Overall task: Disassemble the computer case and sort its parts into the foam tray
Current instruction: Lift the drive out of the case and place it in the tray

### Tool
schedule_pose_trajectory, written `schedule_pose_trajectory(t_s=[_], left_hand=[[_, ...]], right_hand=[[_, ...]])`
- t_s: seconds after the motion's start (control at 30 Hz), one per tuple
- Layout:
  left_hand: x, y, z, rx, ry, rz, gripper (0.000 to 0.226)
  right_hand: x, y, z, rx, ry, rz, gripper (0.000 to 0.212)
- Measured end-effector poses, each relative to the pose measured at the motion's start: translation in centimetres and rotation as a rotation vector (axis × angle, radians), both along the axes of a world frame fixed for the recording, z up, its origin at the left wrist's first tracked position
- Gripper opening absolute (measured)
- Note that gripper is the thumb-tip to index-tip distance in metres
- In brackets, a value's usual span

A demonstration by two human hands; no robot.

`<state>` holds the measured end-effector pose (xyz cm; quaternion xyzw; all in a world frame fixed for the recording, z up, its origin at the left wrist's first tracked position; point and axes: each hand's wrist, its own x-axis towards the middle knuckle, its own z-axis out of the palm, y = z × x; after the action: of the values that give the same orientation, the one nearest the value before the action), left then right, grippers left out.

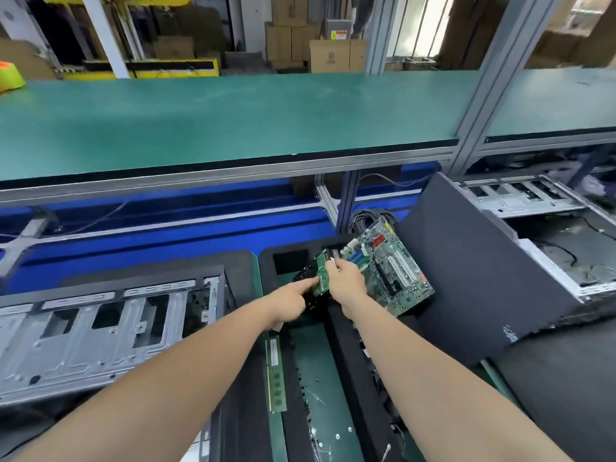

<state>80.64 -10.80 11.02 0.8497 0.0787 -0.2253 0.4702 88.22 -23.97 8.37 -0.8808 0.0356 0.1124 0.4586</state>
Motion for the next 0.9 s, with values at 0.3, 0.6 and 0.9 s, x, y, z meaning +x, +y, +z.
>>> schedule_pose_trajectory(t_s=[0.3, 0.6, 0.9], left_hand=[[2.5, 0.4, -2.2, -0.099, 0.047, 0.135, 0.075], [3.1, 1.3, -3.7, 0.049, 0.064, 0.117, 0.079], [2.6, 0.5, -3.1, 0.168, -0.047, 0.119, 0.071]], right_hand=[[2.2, 3.4, -3.4, -0.040, 0.093, 0.076, 0.033], [3.2, 4.4, -3.6, -0.074, 0.091, 0.029, 0.019], [2.0, 2.4, -1.6, -0.156, 0.102, 0.066, 0.014]])
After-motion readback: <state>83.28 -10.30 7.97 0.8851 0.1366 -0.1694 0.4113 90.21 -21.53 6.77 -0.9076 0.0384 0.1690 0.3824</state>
